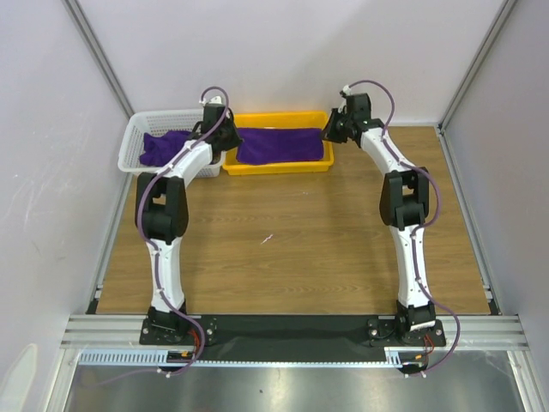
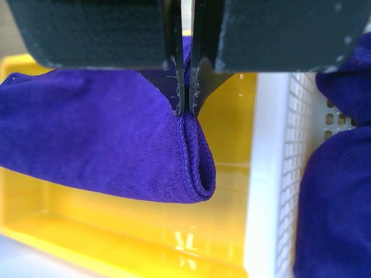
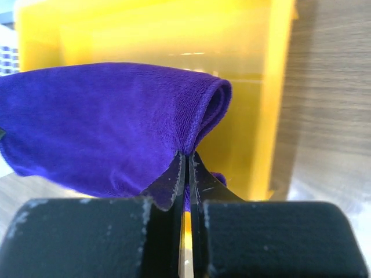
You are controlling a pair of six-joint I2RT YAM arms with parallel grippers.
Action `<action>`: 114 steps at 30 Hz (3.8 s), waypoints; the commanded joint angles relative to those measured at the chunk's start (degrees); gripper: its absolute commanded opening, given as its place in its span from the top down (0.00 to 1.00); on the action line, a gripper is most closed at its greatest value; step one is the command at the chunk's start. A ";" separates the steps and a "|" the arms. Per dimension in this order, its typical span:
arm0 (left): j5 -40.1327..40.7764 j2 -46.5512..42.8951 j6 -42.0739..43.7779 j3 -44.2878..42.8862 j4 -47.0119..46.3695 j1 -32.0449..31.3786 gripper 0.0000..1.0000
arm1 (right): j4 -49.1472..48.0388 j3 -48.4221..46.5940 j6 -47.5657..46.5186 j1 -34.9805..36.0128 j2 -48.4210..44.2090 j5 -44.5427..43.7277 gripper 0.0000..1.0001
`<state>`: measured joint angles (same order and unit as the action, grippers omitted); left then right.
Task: Fold and stack the towels
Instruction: Neatly place the folded towel into the bin, then grab crumpled towel
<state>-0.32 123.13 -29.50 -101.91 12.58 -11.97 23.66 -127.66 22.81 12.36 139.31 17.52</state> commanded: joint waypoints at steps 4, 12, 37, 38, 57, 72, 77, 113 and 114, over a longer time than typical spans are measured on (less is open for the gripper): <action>3.22 5.70 -1.52 -5.84 -5.55 1.42 1.00 | -2.83 -9.89 -0.66 -2.60 7.02 5.77 1.00; 0.76 11.52 -3.55 -8.75 -5.64 1.68 0.99 | -2.39 -9.98 -3.38 -1.64 9.23 4.89 1.00; 3.82 -8.14 11.38 -20.53 6.21 1.42 0.08 | 0.33 -12.36 -9.62 -2.34 -12.03 -1.25 0.00; 4.44 -9.82 12.00 -19.65 7.27 1.42 0.08 | 0.94 -11.40 -9.80 -2.25 -13.43 -1.61 0.00; 3.22 -60.35 1.02 40.52 12.38 9.76 0.00 | -27.25 65.49 4.86 -1.20 -57.74 -9.34 0.00; 4.18 -63.47 -3.99 48.66 5.80 16.62 0.00 | -26.48 67.73 7.87 -0.32 -56.34 -13.03 0.00; 2.43 -50.05 -3.99 40.31 3.25 19.96 0.01 | -24.81 61.32 4.18 -0.58 -52.91 -14.79 0.00; -11.99 11.43 9.81 -7.34 -6.07 18.21 0.17 | -18.91 44.95 4.61 -4.10 -38.76 -18.13 0.00; -11.90 11.86 9.46 -7.78 -6.60 18.21 0.25 | -18.57 44.60 4.61 -4.10 -38.67 -18.05 0.00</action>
<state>-11.09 134.43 -18.57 -105.78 11.03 6.50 4.29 -79.77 27.40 8.40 100.42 -0.60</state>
